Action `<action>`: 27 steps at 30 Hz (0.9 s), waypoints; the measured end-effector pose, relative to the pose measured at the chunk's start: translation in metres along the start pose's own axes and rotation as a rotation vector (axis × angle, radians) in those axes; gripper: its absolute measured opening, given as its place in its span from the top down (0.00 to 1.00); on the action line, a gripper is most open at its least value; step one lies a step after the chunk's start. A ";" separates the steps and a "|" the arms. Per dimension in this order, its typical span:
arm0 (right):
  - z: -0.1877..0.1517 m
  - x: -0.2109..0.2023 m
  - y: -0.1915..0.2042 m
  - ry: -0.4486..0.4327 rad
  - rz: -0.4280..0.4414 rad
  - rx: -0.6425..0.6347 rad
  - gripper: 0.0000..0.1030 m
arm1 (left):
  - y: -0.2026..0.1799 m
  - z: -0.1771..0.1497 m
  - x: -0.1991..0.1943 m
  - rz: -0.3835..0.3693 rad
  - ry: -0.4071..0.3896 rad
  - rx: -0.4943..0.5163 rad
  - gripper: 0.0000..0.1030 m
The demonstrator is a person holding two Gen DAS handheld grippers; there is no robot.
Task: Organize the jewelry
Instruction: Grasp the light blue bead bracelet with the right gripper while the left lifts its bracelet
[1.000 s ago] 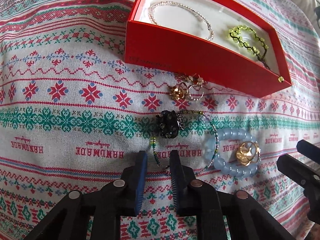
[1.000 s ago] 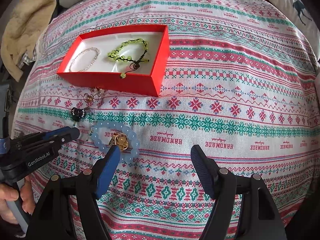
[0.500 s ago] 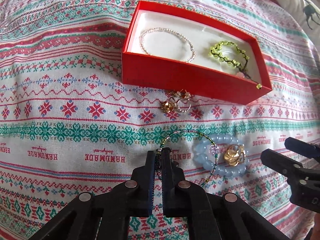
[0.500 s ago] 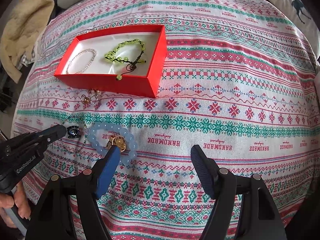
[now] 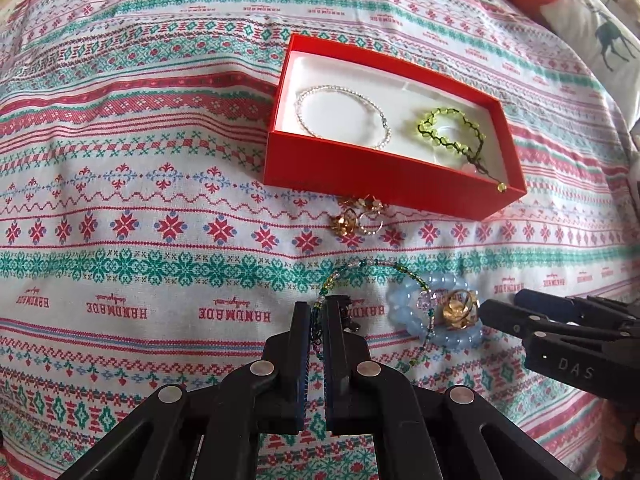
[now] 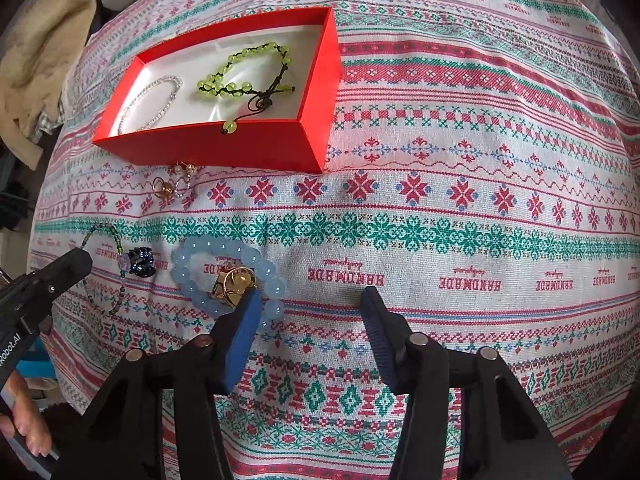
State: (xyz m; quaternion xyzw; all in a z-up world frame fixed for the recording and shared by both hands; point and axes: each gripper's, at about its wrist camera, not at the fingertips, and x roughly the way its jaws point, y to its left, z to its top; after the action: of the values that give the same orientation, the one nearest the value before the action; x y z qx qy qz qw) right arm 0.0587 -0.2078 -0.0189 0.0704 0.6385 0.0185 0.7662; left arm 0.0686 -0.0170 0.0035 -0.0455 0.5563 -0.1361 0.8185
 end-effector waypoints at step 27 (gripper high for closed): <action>-0.005 -0.021 0.021 -0.076 0.041 -0.071 0.88 | 0.015 -0.003 -0.006 0.005 -0.001 -0.032 1.00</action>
State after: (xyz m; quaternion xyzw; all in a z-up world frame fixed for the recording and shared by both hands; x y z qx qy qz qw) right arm 0.0509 -0.1886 0.0035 0.0569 0.6062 0.0542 0.7914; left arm 0.0665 -0.0009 0.0041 -0.0571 0.5583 -0.1252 0.8182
